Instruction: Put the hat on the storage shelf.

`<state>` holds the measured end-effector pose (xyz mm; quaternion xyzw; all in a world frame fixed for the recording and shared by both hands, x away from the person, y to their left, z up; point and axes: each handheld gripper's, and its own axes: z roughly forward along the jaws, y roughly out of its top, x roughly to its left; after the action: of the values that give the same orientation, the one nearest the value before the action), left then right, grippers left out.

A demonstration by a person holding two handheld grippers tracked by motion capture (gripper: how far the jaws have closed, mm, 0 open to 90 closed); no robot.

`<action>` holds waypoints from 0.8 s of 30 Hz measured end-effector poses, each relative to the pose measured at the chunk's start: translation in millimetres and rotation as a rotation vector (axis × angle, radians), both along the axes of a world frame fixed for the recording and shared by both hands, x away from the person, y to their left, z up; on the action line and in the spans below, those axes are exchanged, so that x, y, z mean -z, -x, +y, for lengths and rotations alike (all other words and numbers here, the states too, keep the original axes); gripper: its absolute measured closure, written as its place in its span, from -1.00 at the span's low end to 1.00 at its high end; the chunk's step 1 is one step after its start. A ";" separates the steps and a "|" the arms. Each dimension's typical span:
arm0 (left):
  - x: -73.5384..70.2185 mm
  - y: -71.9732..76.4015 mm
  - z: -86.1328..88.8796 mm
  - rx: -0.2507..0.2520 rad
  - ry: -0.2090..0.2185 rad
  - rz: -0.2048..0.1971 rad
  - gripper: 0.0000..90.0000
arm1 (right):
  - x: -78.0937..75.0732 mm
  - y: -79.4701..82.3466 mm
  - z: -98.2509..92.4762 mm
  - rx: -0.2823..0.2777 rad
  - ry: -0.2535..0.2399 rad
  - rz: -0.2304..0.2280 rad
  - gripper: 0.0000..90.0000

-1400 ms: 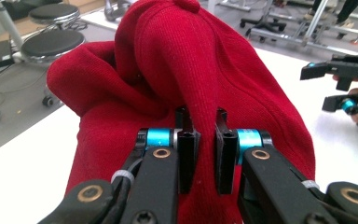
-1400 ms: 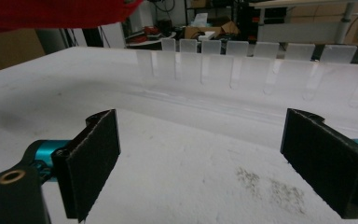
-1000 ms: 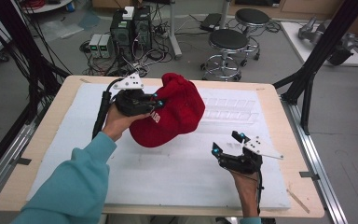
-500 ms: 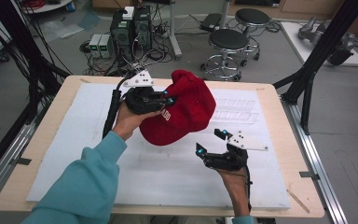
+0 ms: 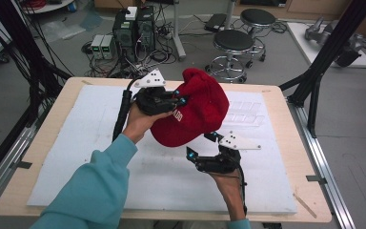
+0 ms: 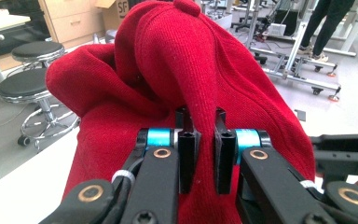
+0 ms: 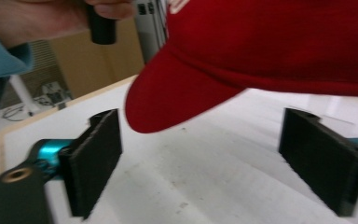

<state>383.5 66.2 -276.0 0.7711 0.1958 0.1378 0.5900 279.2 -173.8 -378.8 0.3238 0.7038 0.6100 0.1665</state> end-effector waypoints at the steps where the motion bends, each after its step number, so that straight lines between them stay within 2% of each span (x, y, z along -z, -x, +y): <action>1: -0.1 0.1 -0.8 -0.001 0.007 0.001 0.86 | 0.0 0.0 1.1 -0.005 -0.006 -0.005 -0.67; 6: -0.9 0.8 -3.9 -0.009 0.029 -0.002 0.86 | 0.2 -0.2 5.7 -0.027 -0.035 0.014 -0.60; 10: -1.0 1.3 -6.6 -0.015 0.047 0.000 0.87 | -0.1 1.2 6.8 -0.020 -0.067 -0.011 -0.45; 15: -0.4 2.7 -9.9 -0.006 0.039 -0.002 0.87 | -0.6 1.0 5.9 -0.005 -0.078 -0.016 -0.28; 18: -0.1 3.5 -11.1 -0.006 0.043 -0.003 0.87 | -0.1 -0.1 4.3 -0.010 -0.110 -0.002 -0.11; 24: 1.6 5.3 -12.7 -0.015 0.056 -0.009 0.87 | 2.7 -3.3 -1.1 -0.023 -0.204 0.024 0.12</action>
<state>378.2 53.5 -277.6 0.7521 0.2026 0.1402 0.6112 282.5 -175.0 -381.5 0.3382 0.6435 0.6766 0.1171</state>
